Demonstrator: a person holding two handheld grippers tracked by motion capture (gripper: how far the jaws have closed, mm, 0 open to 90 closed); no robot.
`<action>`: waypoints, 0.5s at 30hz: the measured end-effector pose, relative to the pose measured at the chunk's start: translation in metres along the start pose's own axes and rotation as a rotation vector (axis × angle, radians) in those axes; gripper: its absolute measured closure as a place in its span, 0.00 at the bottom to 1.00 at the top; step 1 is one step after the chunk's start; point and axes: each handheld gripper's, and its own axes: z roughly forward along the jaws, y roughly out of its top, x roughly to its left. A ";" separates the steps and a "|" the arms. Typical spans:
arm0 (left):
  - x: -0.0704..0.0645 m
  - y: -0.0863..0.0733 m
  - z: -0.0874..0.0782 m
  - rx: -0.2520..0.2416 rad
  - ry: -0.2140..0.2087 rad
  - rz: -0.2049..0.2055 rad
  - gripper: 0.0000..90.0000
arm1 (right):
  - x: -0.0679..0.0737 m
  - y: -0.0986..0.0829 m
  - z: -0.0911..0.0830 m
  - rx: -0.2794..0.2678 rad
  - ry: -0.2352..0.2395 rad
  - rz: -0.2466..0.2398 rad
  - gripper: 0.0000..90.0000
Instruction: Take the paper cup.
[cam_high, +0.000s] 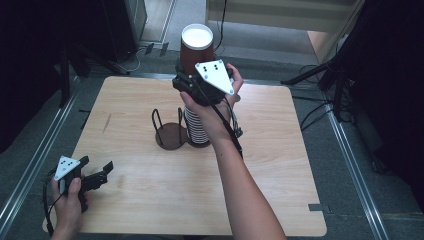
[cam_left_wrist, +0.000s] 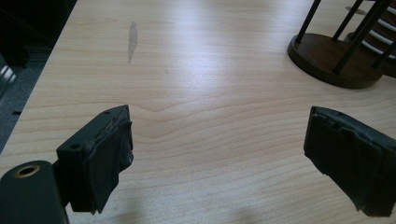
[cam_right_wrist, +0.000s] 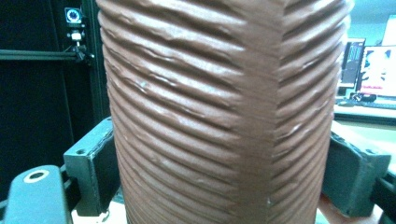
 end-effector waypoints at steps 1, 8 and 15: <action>0.000 0.000 0.000 0.000 0.000 0.000 0.10 | 0.000 0.000 0.000 0.000 0.000 0.000 0.15; 0.000 0.000 0.000 0.001 0.001 0.000 0.10 | -0.006 0.007 -0.003 -0.012 -0.014 0.007 0.15; 0.000 0.000 0.000 0.002 0.001 0.000 0.10 | -0.015 0.010 -0.006 -0.014 -0.034 0.007 0.15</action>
